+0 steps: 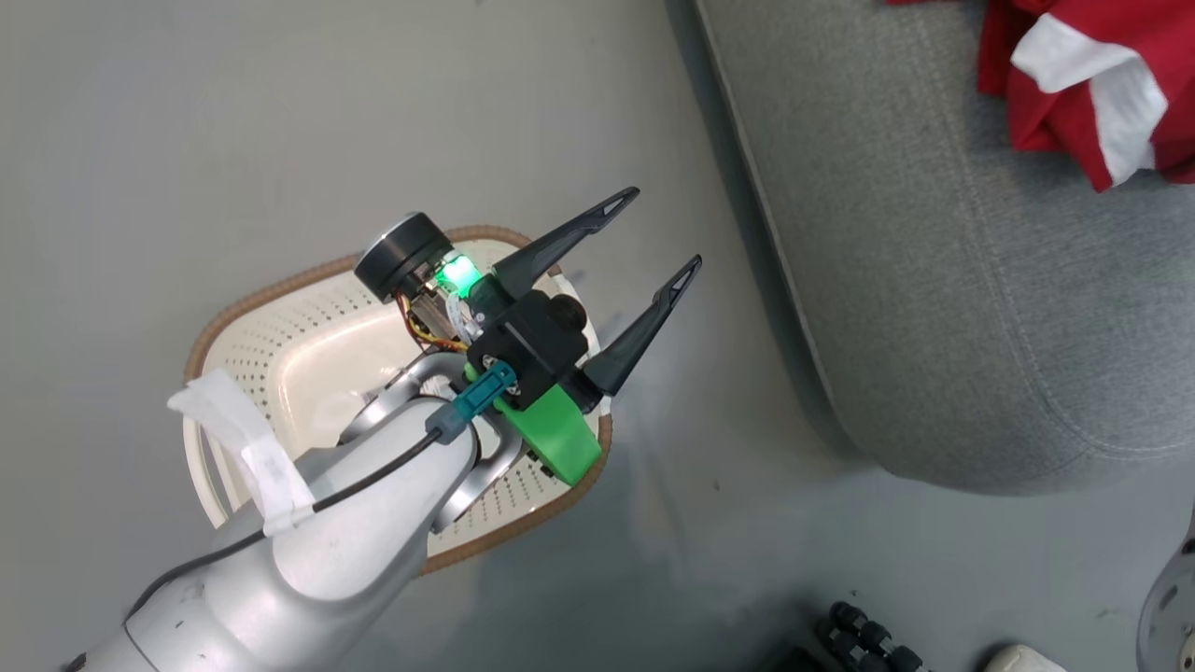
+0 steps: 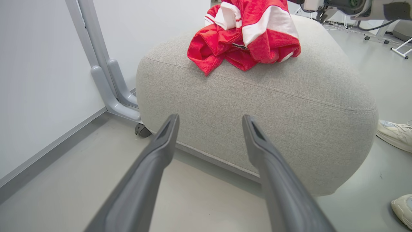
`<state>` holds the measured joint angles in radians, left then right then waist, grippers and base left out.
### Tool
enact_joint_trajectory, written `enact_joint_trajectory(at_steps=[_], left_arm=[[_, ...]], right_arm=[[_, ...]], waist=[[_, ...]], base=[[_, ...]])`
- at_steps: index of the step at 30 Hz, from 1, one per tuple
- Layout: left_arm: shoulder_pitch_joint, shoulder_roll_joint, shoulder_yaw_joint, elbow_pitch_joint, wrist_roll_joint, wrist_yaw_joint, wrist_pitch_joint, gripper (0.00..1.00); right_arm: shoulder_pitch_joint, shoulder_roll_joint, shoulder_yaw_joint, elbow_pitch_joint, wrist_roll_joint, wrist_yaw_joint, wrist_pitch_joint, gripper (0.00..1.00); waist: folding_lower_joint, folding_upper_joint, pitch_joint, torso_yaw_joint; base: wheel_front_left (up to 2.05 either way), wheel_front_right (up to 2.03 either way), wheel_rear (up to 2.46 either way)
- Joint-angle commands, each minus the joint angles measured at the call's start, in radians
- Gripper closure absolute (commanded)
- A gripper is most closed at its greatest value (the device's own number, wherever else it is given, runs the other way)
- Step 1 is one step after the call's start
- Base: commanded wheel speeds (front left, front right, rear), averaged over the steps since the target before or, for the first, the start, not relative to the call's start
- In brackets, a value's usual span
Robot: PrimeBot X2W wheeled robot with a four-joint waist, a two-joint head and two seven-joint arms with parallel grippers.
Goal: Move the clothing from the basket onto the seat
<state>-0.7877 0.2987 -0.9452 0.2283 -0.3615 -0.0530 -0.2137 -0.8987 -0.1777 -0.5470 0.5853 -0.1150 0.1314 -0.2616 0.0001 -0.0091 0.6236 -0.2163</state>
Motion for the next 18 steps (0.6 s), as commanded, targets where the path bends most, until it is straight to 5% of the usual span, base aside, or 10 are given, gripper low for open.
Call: enact_joint_trajectory(at_steps=[1, 18], left_arm=[[0.016, -0.004, 0.0, 0.007, -0.008, 0.006, -0.009, 0.0], [0.142, -0.05, 0.054, 0.083, -0.077, 0.043, -0.051, 0.0]], right_arm=[[0.039, -0.004, 0.005, -0.016, 0.013, -0.001, -0.003, 0.0], [0.345, 0.016, 0.239, -0.243, 0.138, -0.001, -0.003, 0.0]], waist=[[-0.0001, 0.0091, -0.07, -0.015], [-0.0001, 0.0091, -0.302, 0.014]], base=[[0.0, 0.0, 0.0], [0.0, 0.0, 0.0]])
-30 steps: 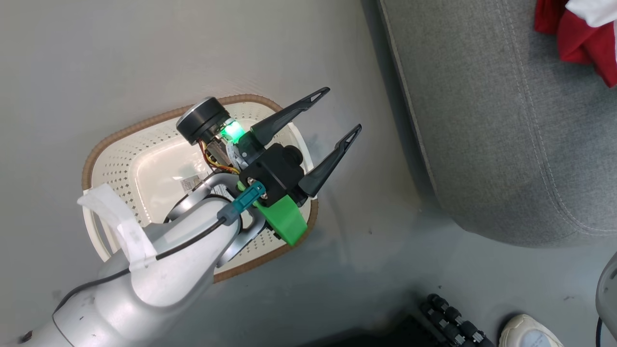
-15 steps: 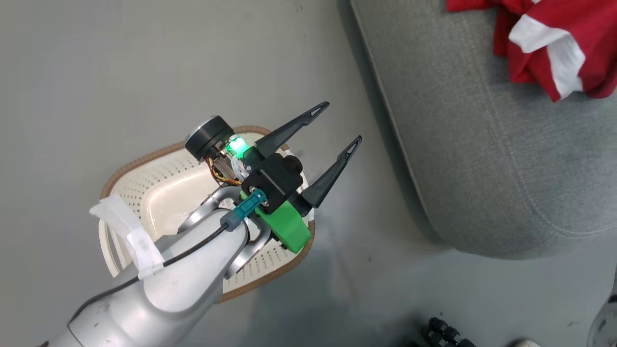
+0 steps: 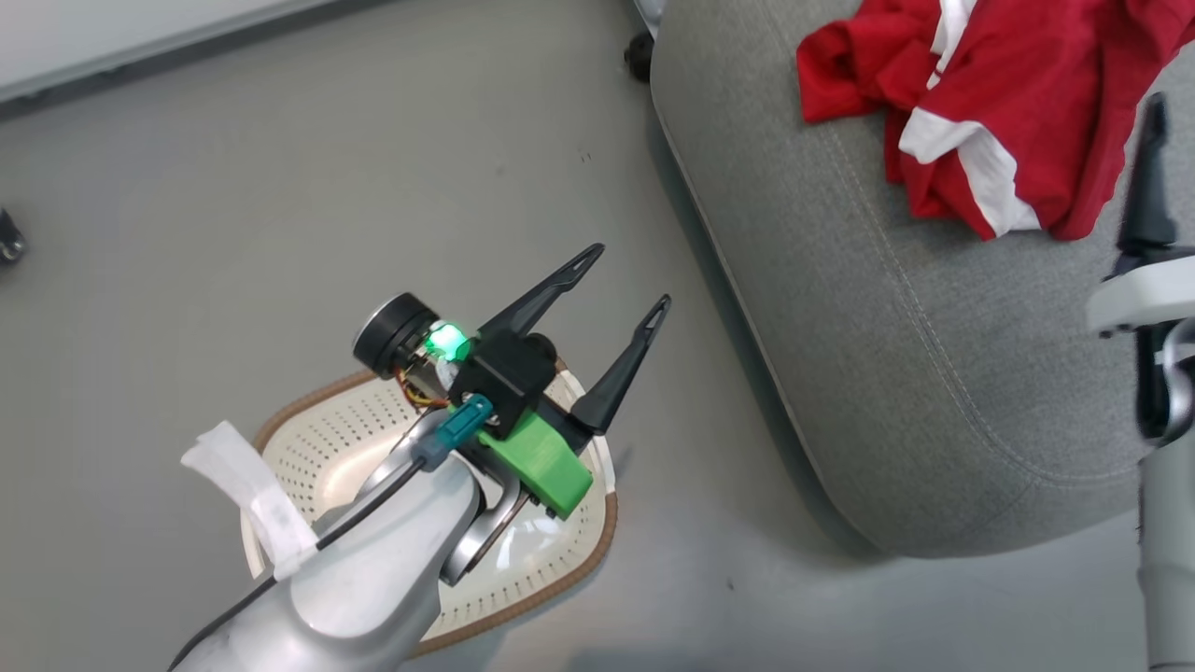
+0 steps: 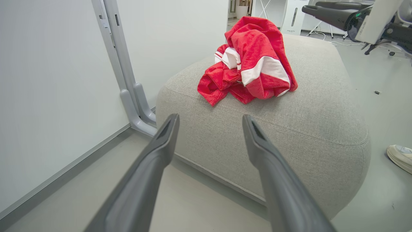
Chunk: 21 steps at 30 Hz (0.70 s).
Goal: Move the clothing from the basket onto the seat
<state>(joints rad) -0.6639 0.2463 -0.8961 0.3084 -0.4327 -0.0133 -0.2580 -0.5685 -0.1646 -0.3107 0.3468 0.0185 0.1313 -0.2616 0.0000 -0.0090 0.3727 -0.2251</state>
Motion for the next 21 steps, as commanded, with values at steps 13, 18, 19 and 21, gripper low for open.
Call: enact_joint_trajectory(at_steps=[13, 18, 19, 21], left_arm=[[0.188, 0.008, 0.257, -0.038, -0.027, 0.057, -0.007, 0.0], [0.259, -0.003, 0.37, -0.05, -0.013, 0.062, -0.007, 0.0], [0.277, -0.005, 0.394, -0.051, -0.01, 0.063, -0.007, 0.0], [0.309, -0.01, 0.439, -0.055, -0.003, 0.063, -0.007, 0.0]], right_arm=[[0.142, 0.074, 0.212, -0.102, 0.052, -0.001, -0.003, 0.0], [0.192, 0.093, 0.265, -0.116, 0.064, -0.001, -0.003, 0.0], [0.203, 0.095, 0.274, -0.12, 0.069, -0.001, -0.003, 0.0], [0.229, 0.101, 0.289, -0.128, 0.075, -0.001, -0.003, 0.0]], waist=[[0.0, 0.009, -0.172, 0.137], [0.0, 0.009, -0.218, 0.18], [0.0, 0.009, -0.227, 0.187], [0.0, 0.009, -0.243, 0.199]], base=[[0.0, 0.0, 0.0], [0.0, 0.0, 0.0], [0.0, 0.0, 0.0], [0.0, 0.0, 0.0]])
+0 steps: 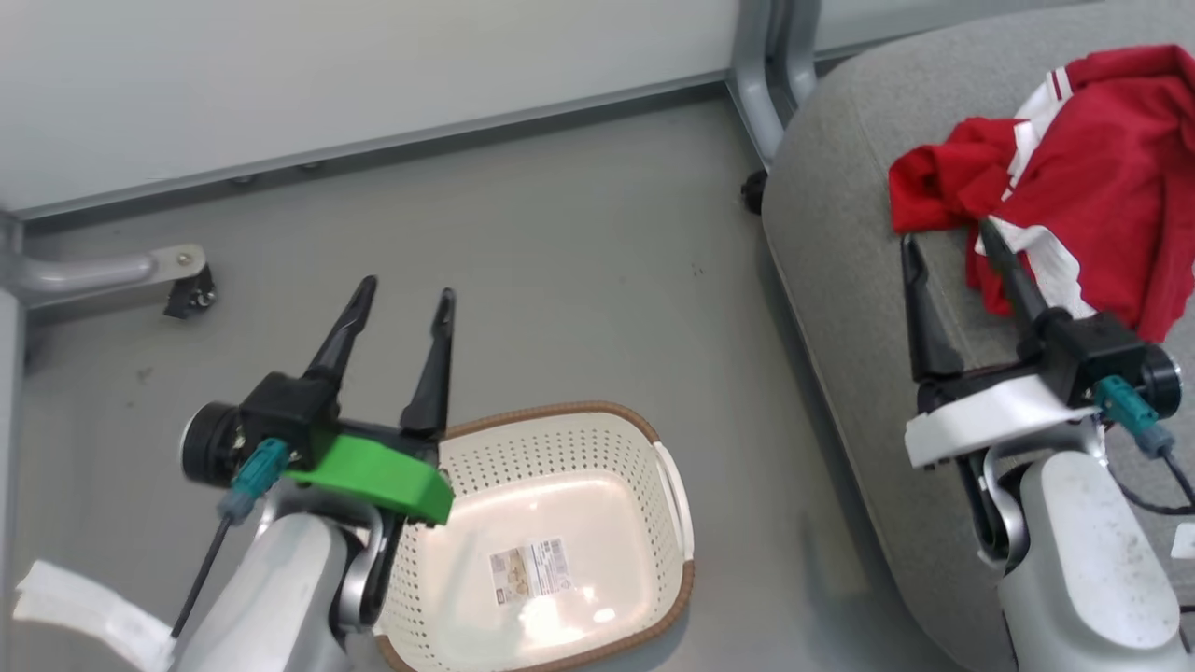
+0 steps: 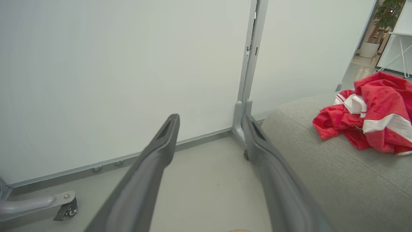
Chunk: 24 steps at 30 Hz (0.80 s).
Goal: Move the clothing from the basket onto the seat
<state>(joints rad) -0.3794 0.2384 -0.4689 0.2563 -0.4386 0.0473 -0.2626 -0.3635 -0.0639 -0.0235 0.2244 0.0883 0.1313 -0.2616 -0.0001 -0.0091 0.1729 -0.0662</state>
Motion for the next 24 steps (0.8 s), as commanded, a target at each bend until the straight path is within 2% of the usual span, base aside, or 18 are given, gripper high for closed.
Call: enact_joint_trajectory(at_steps=[1, 12, 24], left_arm=[[0.04, -0.005, 0.032, -0.004, 0.007, 0.002, -0.003, 0.0], [0.213, -0.041, 0.234, -0.023, 0.069, -0.022, -0.002, 0.0], [0.312, -0.083, 0.335, -0.049, 0.136, -0.093, -0.002, 0.0]], right_arm=[[0.034, 0.002, 0.007, -0.012, 0.008, -0.001, -0.003, 0.0], [0.199, 0.013, 0.016, -0.074, 0.036, -0.001, -0.003, 0.0], [0.349, 0.013, 0.007, -0.146, 0.093, -0.001, -0.003, 0.0]], waist=[[0.0001, 0.0091, -0.05, 0.046], [0.0001, 0.0091, -0.134, 0.1], [0.0001, 0.0091, -0.183, 0.142]], base=[[0.0, 0.0, 0.0], [0.0, 0.0, 0.0], [0.0, 0.0, 0.0]])
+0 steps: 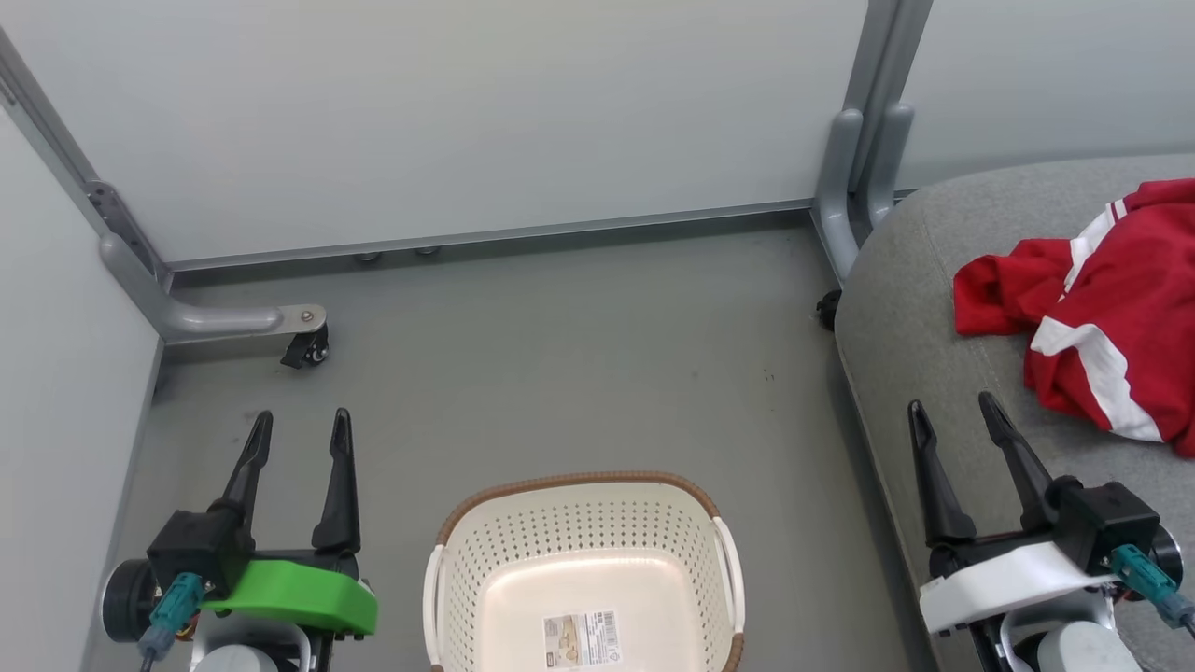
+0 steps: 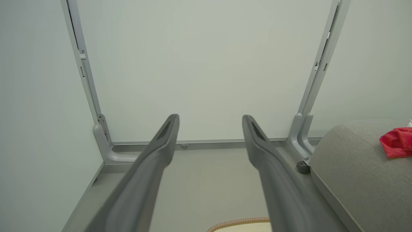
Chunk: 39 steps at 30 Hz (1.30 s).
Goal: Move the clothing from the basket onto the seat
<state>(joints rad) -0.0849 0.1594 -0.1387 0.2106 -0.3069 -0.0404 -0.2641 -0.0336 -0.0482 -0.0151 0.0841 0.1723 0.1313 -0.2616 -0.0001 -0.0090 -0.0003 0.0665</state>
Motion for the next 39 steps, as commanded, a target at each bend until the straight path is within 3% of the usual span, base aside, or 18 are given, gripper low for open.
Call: enact_joint_trajectory(at_steps=[1, 18, 29, 30, 34, 39], left_arm=[[0.021, -0.008, 0.007, -0.004, 0.009, -0.01, 0.0, 0.0], [0.06, -0.024, 0.041, -0.037, 0.047, -0.04, 0.0, 0.0], [0.061, -0.027, 0.051, -0.033, 0.063, -0.028, 0.0, 0.0], [0.049, -0.026, 0.046, -0.033, 0.06, -0.033, 0.0, 1.0], [0.061, -0.031, 0.04, 0.005, 0.06, -0.033, 0.0, 1.0], [0.049, -0.037, 0.06, 0.014, -0.034, -0.037, 0.032, 1.0]], right_arm=[[0.024, -0.002, -0.003, -0.009, 0.012, -0.001, -0.003, 0.0], [0.051, -0.002, -0.002, -0.015, 0.01, -0.001, -0.001, 0.0], [0.043, -0.002, -0.007, -0.01, 0.007, -0.001, -0.001, 0.0], [0.049, 0.001, -0.004, -0.01, 0.013, 0.0, 0.0, 1.0], [0.066, 0.008, -0.001, 0.026, 0.013, 0.0, 0.001, 1.0], [0.055, 0.007, -0.007, 0.036, 0.115, 0.0, 0.027, 1.0]], waist=[[0.0001, 0.009, -0.012, 0.012], [0.0001, 0.009, -0.03, 0.021], [0.0001, 0.009, -0.026, 0.023], [0.0001, 0.0, -0.026, 0.023], [0.0001, 0.0, -0.026, 0.023], [0.0001, 0.0003, -0.025, 0.019]], base=[[0.0, 0.0, 0.0], [0.0, 0.0, 0.0], [0.0, 0.0, 0.0], [0.0, 0.0, 0.0], [0.0, 0.0, 0.0], [0.0, 0.0, 0.0]])
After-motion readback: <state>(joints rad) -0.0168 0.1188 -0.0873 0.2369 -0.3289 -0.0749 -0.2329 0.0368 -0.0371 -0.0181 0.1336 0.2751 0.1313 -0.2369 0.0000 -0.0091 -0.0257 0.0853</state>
